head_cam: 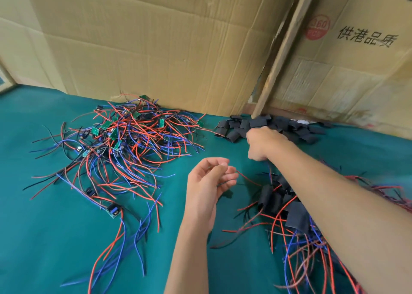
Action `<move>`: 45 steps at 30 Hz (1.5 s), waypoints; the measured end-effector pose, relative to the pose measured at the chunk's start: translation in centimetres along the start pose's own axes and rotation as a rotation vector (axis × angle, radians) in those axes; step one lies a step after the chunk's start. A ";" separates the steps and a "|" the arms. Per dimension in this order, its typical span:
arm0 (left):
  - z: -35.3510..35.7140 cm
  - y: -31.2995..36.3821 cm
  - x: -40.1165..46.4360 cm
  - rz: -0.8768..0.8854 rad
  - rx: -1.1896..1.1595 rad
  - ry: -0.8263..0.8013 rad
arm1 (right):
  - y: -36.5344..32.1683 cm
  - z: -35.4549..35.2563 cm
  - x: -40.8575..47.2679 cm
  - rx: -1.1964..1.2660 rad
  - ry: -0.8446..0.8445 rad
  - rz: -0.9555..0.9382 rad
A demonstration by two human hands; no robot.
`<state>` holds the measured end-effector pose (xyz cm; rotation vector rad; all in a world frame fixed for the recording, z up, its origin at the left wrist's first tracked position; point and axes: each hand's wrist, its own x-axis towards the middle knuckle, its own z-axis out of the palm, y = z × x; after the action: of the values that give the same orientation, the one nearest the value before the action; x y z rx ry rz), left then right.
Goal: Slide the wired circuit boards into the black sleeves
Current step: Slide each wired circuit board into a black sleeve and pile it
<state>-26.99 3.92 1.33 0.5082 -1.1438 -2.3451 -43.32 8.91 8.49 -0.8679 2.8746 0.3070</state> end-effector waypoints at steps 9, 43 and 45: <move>0.2 0.1 0.0 -0.007 -0.014 0.040 | -1.8 -1.4 -0.5 0.126 0.271 -0.160; -0.6 0.5 1.1 0.026 -0.400 0.267 | -2.6 3.9 -14.5 0.758 0.435 -0.264; -0.6 0.4 1.0 0.020 -0.383 0.245 | -2.7 4.5 -15.9 0.705 0.411 -0.296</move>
<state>-27.38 2.77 1.23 0.6161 -0.5685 -2.3276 -28.37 16.25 6.52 -1.2604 2.7646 -0.9499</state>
